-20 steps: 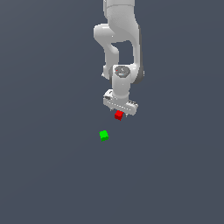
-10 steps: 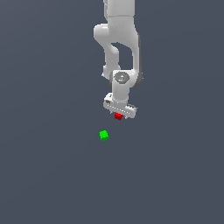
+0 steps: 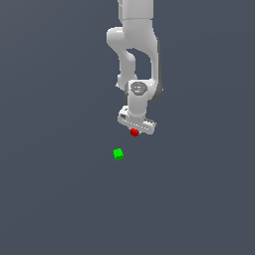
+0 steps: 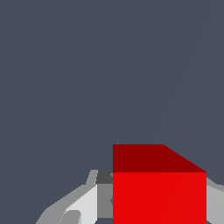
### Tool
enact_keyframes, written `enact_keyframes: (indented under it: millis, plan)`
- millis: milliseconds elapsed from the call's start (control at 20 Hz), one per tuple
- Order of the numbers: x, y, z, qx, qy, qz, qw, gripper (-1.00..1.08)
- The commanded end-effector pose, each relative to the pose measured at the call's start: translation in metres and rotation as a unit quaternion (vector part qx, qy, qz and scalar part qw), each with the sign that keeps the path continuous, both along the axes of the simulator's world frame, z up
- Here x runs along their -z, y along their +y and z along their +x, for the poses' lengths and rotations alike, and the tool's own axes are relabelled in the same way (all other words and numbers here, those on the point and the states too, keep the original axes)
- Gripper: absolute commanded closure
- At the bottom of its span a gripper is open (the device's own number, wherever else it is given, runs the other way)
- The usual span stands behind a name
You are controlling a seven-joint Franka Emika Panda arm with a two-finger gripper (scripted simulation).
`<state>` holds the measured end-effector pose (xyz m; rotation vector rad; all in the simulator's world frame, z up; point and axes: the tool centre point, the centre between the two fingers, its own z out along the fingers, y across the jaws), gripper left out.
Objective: Stack the red cube on top of the green cube.
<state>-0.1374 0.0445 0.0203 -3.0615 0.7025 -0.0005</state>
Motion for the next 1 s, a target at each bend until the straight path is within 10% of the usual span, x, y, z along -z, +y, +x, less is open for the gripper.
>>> enact_keyframes:
  millis: [0, 950]
  plan:
    - [0.000, 0.000, 0.000, 0.000, 0.000, 0.000, 1.0000, 1.08]
    - [-0.075, -0.001, -0.001, 0.000, 0.000, 0.000, 1.0000, 1.08]
